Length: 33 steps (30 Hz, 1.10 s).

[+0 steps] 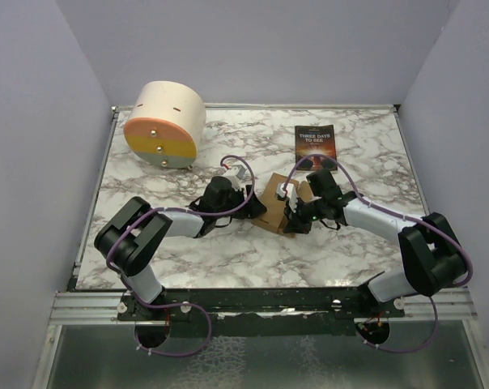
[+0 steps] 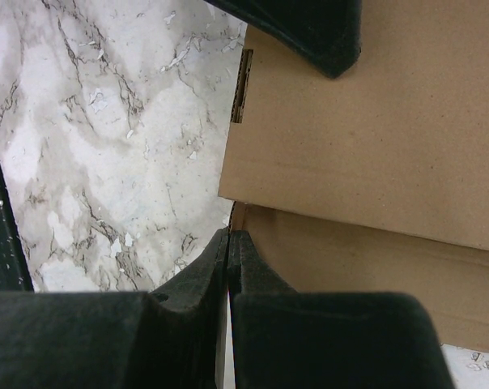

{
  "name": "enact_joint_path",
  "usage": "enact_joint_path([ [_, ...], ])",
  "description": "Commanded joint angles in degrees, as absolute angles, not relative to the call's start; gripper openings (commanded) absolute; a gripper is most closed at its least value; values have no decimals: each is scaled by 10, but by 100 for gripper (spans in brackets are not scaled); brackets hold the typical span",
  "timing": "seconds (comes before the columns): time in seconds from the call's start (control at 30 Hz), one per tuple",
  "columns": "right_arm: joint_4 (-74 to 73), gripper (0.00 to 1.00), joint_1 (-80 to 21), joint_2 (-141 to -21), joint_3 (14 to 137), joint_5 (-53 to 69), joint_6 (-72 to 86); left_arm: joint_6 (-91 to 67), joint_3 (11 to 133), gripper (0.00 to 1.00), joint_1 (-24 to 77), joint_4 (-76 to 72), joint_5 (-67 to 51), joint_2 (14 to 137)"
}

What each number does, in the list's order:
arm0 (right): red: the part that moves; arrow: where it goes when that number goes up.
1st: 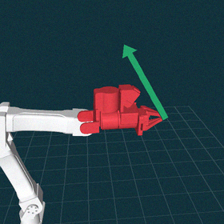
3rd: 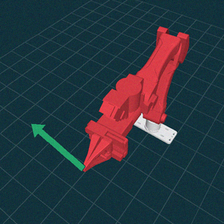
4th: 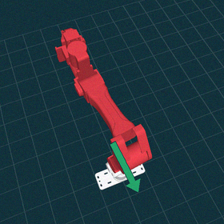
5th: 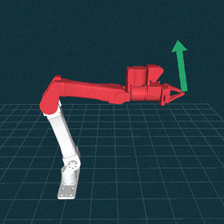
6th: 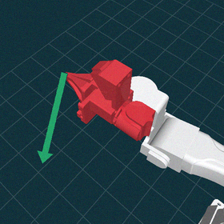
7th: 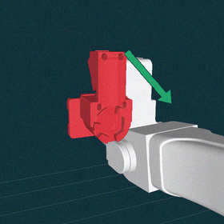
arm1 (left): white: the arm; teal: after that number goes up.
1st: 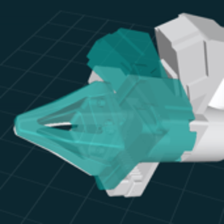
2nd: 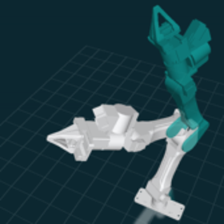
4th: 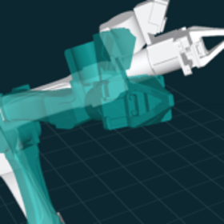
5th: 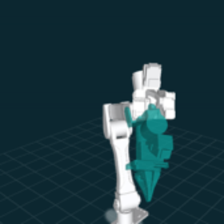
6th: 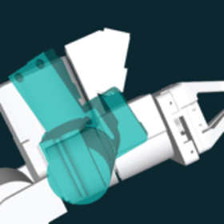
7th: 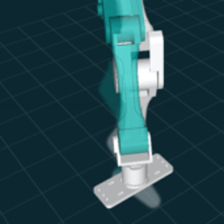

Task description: Fold the paper box

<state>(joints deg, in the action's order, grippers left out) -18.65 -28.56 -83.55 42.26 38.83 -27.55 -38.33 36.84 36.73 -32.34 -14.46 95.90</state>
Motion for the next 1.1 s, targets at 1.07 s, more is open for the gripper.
enact_joint_path([
  [1.07, -172, 1, -318, -829, 452, 342, -267, -410, 346, 61, 399, -268, -87, 929],
])
